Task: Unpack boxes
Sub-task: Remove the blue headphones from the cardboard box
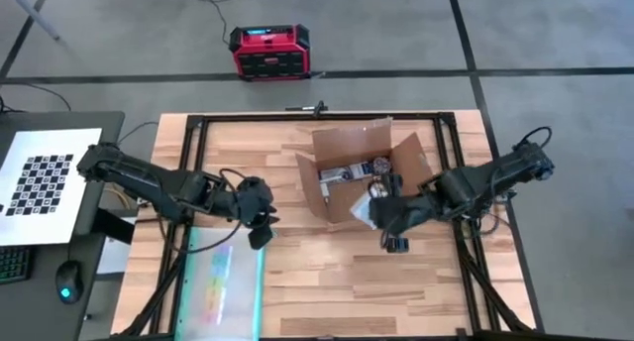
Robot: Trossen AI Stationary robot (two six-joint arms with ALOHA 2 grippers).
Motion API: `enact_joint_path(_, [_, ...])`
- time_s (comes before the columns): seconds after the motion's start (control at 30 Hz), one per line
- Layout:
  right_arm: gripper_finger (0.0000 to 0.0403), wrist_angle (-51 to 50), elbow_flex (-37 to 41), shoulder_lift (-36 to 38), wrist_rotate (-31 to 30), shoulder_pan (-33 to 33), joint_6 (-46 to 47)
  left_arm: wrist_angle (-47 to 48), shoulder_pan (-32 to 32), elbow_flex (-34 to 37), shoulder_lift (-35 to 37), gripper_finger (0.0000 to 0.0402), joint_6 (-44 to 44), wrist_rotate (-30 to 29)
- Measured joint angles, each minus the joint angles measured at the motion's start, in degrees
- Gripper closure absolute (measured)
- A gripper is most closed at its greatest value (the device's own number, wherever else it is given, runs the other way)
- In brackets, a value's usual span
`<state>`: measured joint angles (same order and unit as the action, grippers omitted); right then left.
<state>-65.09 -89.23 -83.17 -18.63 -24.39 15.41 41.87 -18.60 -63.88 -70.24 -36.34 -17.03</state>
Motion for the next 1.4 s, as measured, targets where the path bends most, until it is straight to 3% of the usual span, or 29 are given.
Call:
enact_joint_path(0.3, [0.0399, -4.13, 0.27, -0.07, 0.11, -4.44, 9.69, -0.72, -0.03, -0.07, 0.07, 0.0292, 2.71, -0.76])
enact_joint_path(0.67, [0.04, -5.4, 0.53, -0.4, 0.64, -8.41, 15.11, -1.08, -0.03, -0.07, 0.04, 0.0293, 3.41, -1.51])
enact_joint_path(0.93, [0.0402, -10.14, 1.1, -0.43, 0.87, -18.17, 30.41, -1.77, -0.03, -0.07, 0.04, 0.0293, 3.39, -1.62])
enact_joint_path(1.2, [0.0402, -4.17, 14.82, -0.52, 0.95, -25.86, 47.77, -1.99, -0.23, -0.04, 0.04, 0.0293, 2.98, -1.65])
enact_joint_path(1.4, [0.0403, 12.86, 30.9, -0.53, 0.94, -27.35, 56.61, -1.97, 0.03, -0.04, 0.04, 0.0293, 2.89, -1.64])
